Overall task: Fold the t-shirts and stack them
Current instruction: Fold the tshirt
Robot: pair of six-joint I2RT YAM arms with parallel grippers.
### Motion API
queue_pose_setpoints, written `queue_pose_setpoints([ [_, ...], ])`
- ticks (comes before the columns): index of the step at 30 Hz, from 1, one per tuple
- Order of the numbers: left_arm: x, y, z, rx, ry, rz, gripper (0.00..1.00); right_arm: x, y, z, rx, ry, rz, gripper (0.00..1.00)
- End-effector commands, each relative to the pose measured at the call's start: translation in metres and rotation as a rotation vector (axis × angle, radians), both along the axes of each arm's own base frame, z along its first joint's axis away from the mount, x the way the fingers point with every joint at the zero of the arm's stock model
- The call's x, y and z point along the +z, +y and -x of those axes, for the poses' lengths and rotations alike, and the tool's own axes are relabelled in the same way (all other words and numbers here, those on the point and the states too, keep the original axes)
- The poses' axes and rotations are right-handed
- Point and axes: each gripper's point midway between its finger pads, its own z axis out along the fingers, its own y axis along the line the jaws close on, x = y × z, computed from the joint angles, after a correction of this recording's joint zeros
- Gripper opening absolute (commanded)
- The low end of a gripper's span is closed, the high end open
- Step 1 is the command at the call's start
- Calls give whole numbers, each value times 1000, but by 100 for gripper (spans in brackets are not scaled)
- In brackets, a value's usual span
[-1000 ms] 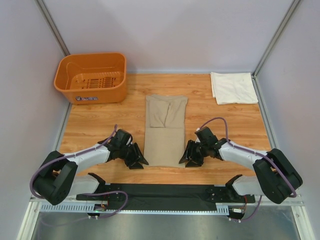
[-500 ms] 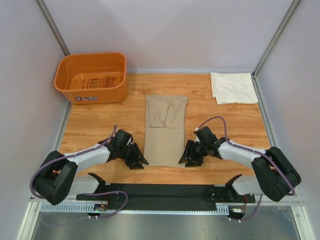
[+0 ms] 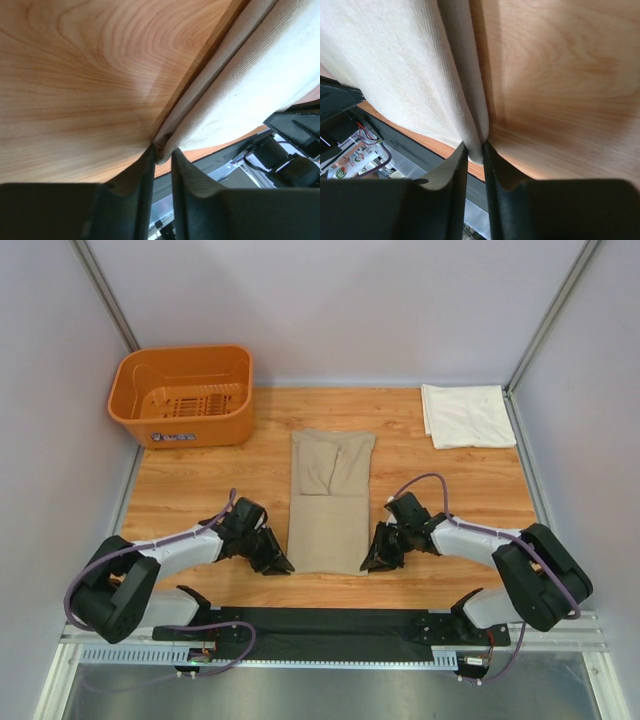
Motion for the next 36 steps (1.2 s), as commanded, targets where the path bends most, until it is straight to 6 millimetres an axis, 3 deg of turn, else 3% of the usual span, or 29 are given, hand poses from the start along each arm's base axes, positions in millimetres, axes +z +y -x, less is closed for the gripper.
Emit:
queue_pose_setpoints([
  [1, -29, 29, -4, 7, -37, -185, 24, -29, -24, 3, -2, -11, 149, 15],
  [3, -26, 28, -7, -20, -52, -189, 14, -31, -24, 4, 8, -6, 151, 2],
  [6, -21, 29, -8, -63, -64, -205, 0, -30, -25, 8, 32, -10, 140, 1],
  [11, 2, 25, -11, -130, -137, -183, 0, -18, -25, 13, 80, -45, 113, 0],
  [16, 24, 22, 6, -181, -183, -167, 0, 3, -26, 25, 123, -63, 84, 0],
  [25, 30, 15, 24, -202, -177, -115, 0, 14, -25, 38, 118, -31, 46, 0],
  [31, 27, 15, 28, -213, -169, -117, 0, 8, -24, 40, 94, 11, 52, 0],
  [33, 26, 13, 28, -217, -167, -109, 0, 4, -26, 39, 70, 21, 73, 4],
  [34, 24, 12, 28, -217, -162, -106, 0, 3, -27, 38, 60, 23, 79, 18],
  [36, 22, 9, 29, -227, -155, -91, 0, -1, -31, 38, 29, 28, 99, 25],
])
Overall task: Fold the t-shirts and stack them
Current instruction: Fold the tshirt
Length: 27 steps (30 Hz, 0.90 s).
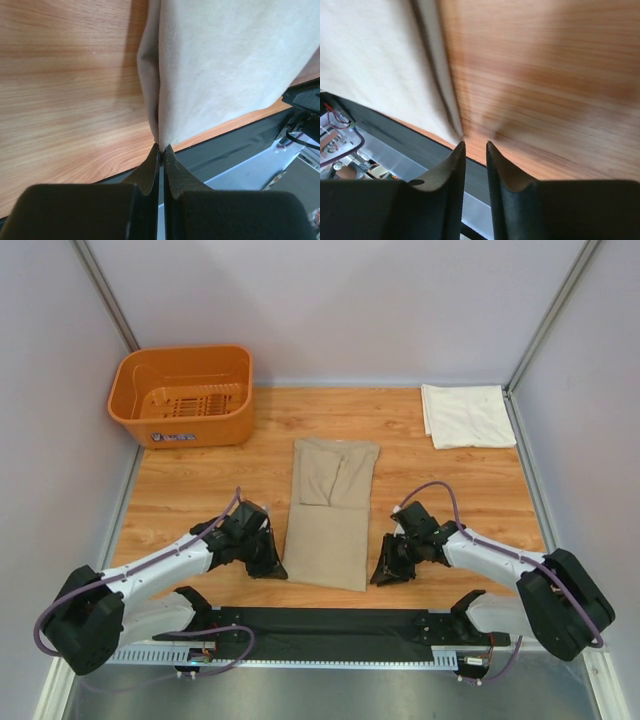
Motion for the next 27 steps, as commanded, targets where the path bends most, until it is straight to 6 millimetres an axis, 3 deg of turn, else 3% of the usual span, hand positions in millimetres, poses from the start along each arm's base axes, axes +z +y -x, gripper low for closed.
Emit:
queue_pose_setpoints([
  [1, -12, 4, 8, -10, 42, -25, 0, -13, -13, 6, -60, 34, 72, 27],
  [6, -15, 0, 9, -28, 48, -19, 0, -12, -18, 11, -121, 26, 88, 48],
  [12, -16, -4, 8, -42, 49, -9, 0, -8, 6, 27, -150, 67, 14, 59],
  [17, -16, -5, 10, -48, 52, 0, 0, -17, 18, 30, -154, 79, 37, 54],
  [20, -16, -5, 12, -46, 53, 5, 0, -26, 17, 28, -205, 97, 84, 40],
  [27, -16, -7, 15, -55, 58, 19, 0, -38, 3, 25, -300, 94, 171, 41],
])
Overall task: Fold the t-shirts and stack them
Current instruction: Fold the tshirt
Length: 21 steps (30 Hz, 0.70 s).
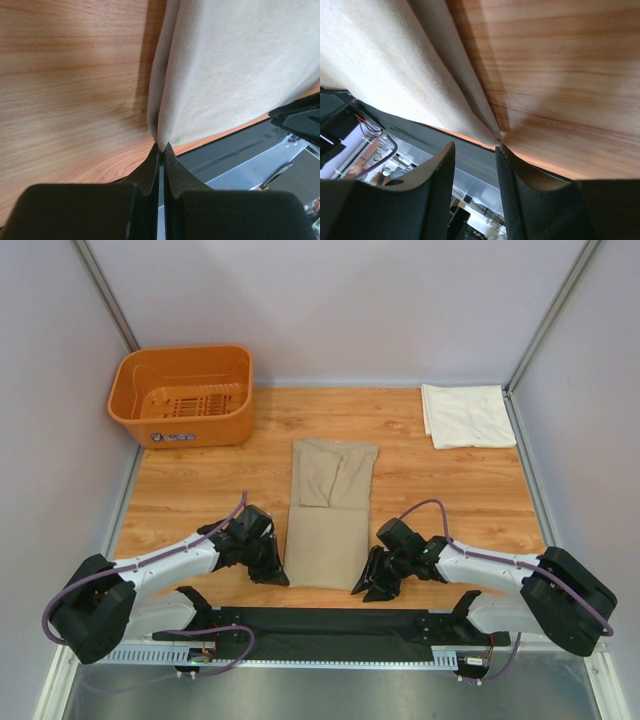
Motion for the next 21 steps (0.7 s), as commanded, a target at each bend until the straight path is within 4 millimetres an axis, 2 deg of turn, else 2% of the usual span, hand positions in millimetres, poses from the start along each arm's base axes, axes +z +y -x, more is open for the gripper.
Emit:
queue_pose_setpoints([
  [1, 4, -5, 2, -21, -7, 35, 0, -33, -35, -8, -127, -32, 199, 42],
  [4, 4, -6, 3, -25, -2, 39, 0, -34, -44, -8, -160, -44, 227, 44],
  [21, 4, -7, 7, -42, 3, 54, 0, -49, -69, -11, -278, -46, 319, 45],
])
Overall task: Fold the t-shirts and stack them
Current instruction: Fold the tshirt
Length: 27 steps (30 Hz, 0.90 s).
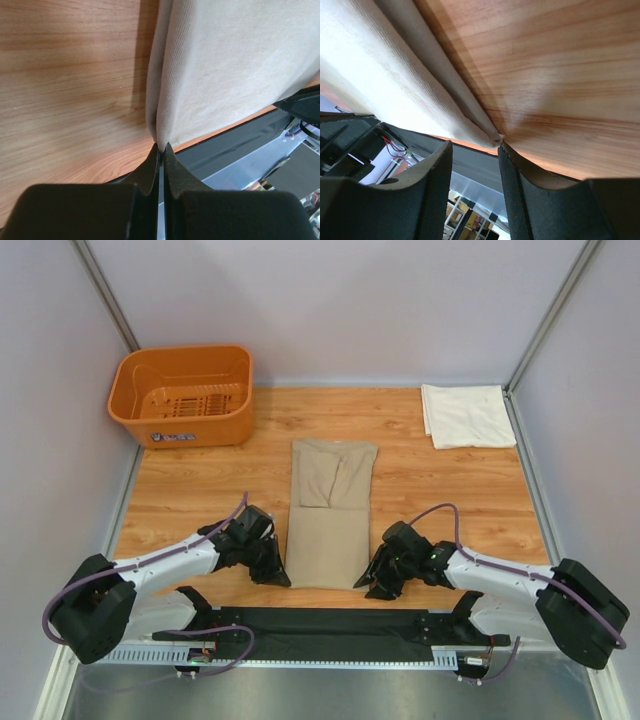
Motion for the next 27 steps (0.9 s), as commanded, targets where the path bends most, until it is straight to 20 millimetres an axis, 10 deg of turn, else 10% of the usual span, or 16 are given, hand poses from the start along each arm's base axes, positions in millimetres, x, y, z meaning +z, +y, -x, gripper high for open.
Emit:
queue_pose_setpoints([
  [1, 2, -3, 5, -27, 0, 26, 0, -47, -63, 0, -91, -26, 301, 45],
  [16, 3, -5, 3, -28, -3, 31, 0, -57, -71, 3, -55, -2, 307, 39],
  [23, 6, -5, 2, -34, -14, 32, 0, -55, -69, 1, -9, -62, 270, 4],
  [27, 13, -5, -2, -31, -46, 39, 0, -46, -64, -5, 101, -100, 289, 0],
])
